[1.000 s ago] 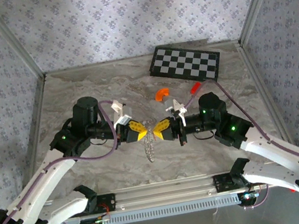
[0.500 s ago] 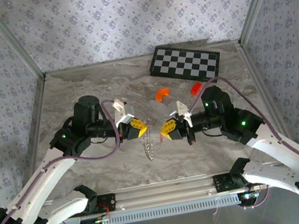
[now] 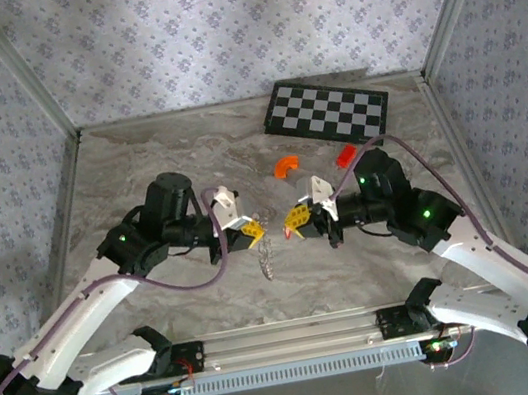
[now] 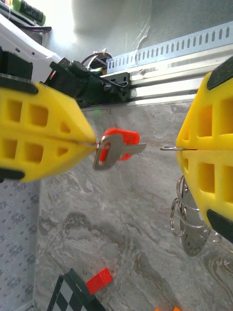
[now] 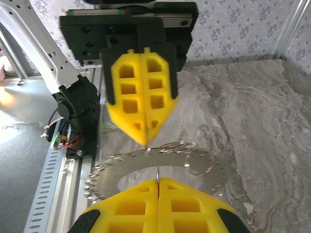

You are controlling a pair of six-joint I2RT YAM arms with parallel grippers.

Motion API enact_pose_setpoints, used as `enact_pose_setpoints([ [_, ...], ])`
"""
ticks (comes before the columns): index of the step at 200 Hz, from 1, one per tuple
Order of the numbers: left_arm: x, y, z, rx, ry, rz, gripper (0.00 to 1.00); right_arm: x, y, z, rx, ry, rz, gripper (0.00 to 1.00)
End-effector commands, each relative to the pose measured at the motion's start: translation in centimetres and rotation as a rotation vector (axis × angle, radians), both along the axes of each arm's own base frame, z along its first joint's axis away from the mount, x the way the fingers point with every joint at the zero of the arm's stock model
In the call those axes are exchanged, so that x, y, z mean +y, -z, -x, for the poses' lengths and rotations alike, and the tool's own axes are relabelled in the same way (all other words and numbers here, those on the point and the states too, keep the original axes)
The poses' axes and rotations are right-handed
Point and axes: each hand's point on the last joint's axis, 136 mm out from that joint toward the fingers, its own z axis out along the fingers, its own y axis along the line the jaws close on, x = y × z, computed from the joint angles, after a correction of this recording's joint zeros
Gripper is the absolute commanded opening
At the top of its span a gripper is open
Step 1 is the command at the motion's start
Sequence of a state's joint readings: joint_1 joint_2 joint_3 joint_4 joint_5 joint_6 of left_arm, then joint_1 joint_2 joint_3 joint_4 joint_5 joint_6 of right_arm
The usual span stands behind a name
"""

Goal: Put the keys on the keyring

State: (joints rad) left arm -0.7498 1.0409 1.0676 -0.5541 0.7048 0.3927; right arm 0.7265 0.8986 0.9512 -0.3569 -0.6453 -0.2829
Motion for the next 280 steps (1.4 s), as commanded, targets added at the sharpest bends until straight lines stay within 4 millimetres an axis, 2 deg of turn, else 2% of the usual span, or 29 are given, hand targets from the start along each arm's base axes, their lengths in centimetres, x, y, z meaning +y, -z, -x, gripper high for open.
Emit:
enact_pose_setpoints([
  [1, 0.1, -1.0, 0.9, -0.043, 0.043, 0.018, 0.00, 0.4, 0.1, -0.2, -0.047, 0.007, 0.007, 0.00],
  [60, 0.0, -1.1, 1.1, -0.038, 0.048, 0.030, 0.00, 1.5, 1.6, 1.8, -0.066, -0.048, 0.107, 0.00],
  [131, -0.1, -0.7, 1.3, -0.024, 0.058, 0.020, 0.00, 2.0, 1.6, 0.6, -0.116, 0.023, 0.100, 0.00],
  [161, -0.1, -0.7, 1.3, -0.025, 0.057, 0.018, 0.00, 2.1, 1.3, 0.7, -0.117, 0.017, 0.084, 0.00],
  [280, 0.0, -0.5, 0.4, -0.053, -0.002, 0.021, 0.00, 2.2, 2.1, 1.0, -0.087, 0.001, 0.103, 0.00],
])
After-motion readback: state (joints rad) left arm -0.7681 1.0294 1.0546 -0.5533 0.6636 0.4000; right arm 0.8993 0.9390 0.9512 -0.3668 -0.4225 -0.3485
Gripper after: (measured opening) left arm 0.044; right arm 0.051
